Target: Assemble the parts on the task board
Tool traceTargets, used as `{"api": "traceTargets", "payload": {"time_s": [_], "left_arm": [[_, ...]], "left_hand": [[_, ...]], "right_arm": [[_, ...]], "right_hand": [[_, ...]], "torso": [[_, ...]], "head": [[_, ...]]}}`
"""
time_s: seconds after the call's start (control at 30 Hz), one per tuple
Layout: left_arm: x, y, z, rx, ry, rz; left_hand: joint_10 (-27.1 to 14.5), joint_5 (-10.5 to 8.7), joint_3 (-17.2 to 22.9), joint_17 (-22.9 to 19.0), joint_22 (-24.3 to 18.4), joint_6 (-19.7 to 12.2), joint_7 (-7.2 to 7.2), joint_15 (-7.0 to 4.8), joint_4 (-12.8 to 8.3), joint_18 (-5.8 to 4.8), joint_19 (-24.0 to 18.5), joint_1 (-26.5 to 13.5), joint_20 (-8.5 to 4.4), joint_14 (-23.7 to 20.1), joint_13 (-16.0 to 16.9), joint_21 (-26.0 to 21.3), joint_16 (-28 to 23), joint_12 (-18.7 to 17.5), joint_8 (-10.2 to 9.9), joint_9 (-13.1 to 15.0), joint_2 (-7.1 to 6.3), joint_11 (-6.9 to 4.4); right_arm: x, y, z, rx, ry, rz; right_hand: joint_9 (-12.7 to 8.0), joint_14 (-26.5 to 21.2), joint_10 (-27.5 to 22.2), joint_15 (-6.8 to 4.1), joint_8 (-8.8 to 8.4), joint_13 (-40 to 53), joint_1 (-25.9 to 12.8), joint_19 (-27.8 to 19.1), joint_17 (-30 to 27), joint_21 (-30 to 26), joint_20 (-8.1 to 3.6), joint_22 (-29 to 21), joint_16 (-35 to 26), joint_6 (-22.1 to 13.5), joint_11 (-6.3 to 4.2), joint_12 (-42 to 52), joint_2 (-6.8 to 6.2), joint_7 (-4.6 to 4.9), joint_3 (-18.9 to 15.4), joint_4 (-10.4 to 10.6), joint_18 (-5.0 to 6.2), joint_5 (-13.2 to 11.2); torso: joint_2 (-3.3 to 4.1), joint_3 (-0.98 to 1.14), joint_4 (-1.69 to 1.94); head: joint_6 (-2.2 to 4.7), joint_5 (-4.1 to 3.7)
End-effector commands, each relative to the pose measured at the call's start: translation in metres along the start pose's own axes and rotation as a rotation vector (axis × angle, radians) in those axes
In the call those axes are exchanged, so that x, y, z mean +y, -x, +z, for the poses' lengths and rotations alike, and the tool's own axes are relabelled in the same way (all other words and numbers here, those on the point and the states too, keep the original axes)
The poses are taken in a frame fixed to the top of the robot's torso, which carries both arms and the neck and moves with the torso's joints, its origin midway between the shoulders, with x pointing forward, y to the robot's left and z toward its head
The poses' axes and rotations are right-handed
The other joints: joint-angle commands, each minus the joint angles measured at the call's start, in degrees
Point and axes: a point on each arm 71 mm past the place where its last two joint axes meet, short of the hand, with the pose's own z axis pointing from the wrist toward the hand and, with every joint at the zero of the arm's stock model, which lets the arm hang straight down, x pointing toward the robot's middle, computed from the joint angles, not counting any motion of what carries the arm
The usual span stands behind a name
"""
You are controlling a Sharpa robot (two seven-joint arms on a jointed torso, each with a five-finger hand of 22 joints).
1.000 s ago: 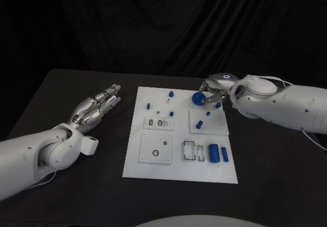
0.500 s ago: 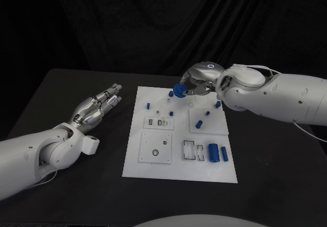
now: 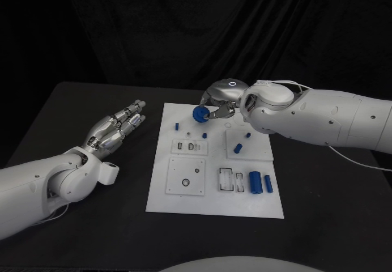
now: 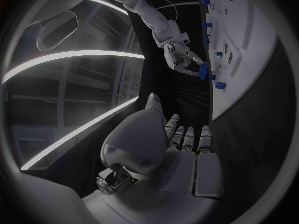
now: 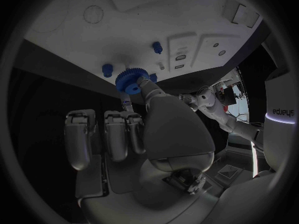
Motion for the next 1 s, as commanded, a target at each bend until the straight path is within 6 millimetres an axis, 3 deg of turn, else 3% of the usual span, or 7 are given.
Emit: {"api": "traceTargets", "payload": {"time_s": [0.03, 0.33, 0.7, 0.83, 1.0], "left_arm": [[-0.016, -0.002, 0.0, 0.015, -0.218, -0.01], [-0.016, -0.002, 0.0, 0.018, -0.216, -0.012], [-0.015, -0.003, 0.001, 0.022, -0.213, -0.016], [-0.015, -0.003, 0.001, 0.023, -0.212, -0.017], [-0.015, -0.003, 0.002, 0.026, -0.212, -0.019]], "left_hand": [[0.1, 0.21, 0.2, -0.1, -0.1, 0.1, 0.18, 0.43, 0.1, 1.01, 0.1, 0.5, 0.5, -0.1, 0.0, -0.2, -0.2, -0.2, 0.0, 0.0, 0.22, 0.5], [0.0, 0.22, 0.2, -0.1, -0.1, 0.1, 0.21, 0.46, 0.1, 1.0, 0.1, 0.5, 0.53, -0.1, 0.0, -0.2, -0.2, -0.2, 0.0, 0.0, 0.22, 0.53], [0.0, 0.22, 0.2, -0.1, -0.1, 0.1, 0.27, 0.52, 0.0, 1.0, 0.1, 0.6, 0.59, -0.1, -0.1, -0.2, -0.2, -0.3, 0.0, 0.0, 0.23, 0.57], [0.0, 0.22, 0.2, -0.1, -0.1, 0.0, 0.3, 0.57, 0.0, 1.0, 0.1, 0.6, 0.64, -0.1, 0.0, -0.2, -0.2, -0.2, 0.0, 0.0, 0.25, 0.62], [0.0, 0.22, 0.3, -0.1, -0.1, 0.0, 0.32, 0.62, 0.0, 1.0, 0.1, 0.7, 0.69, -0.1, 0.0, -0.2, -0.2, -0.2, 0.0, 0.0, 0.26, 0.67]], "right_arm": [[0.0, -0.006, 0.002, 0.043, 0.001, -0.005], [-0.003, -0.012, 0.006, 0.066, -0.02, -0.006], [-0.006, -0.014, 0.007, 0.073, -0.039, -0.009], [-0.007, -0.015, 0.007, 0.086, -0.047, -0.009], [-0.007, -0.016, 0.008, 0.112, -0.059, -0.01]], "right_hand": [[13.0, 6.2, 6.0, -0.11, 7.88, 15.1, -0.6, 5.9, 15.1, 0.2, -0.26, 15.1, 0.2, 3.5, -0.02, 0.1, 0.08, -3.54, 0.0, 0.3, -0.44, 0.3], [13.0, 6.2, 6.0, 0.13, 7.12, 15.1, -0.7, 5.9, 15.1, 0.2, -0.06, 15.1, 0.2, 2.7, 0.23, 0.1, 0.05, -3.09, 0.2, 0.2, -0.44, 0.3], [13.1, 6.2, 6.0, 0.34, 6.5, 15.1, -0.7, 5.9, 15.1, 0.2, 0.12, 15.1, 0.2, 2.1, 0.45, 0.1, 0.12, -2.79, 0.3, 0.0, -0.44, 0.3], [13.0, 6.2, 6.0, 0.61, 5.34, 15.1, -0.9, 5.9, 15.1, 0.2, 0.4, 15.1, 0.2, 1.0, 0.75, 0.1, 0.12, -2.28, 0.5, -0.1, -0.44, 0.3], [12.3, 6.2, 6.0, 0.84, 2.66, 15.1, -1.4, 5.9, 15.1, 0.2, 0.73, 15.1, 0.2, -1.9, 0.94, 0.1, -0.03, -1.67, 0.8, -0.2, -0.44, 0.3]], "torso": [[-0.02, 0.02, -0.07], [-0.01, 0.01, 0.12], [0.0, 0.07, -0.18], [0.02, 0.13, -0.24], [0.04, 0.15, -0.14]], "head": [[-0.16, 0.14], [-0.32, -0.07], [-0.45, 0.19], [-0.53, 0.23], [-0.54, 0.11]]}}
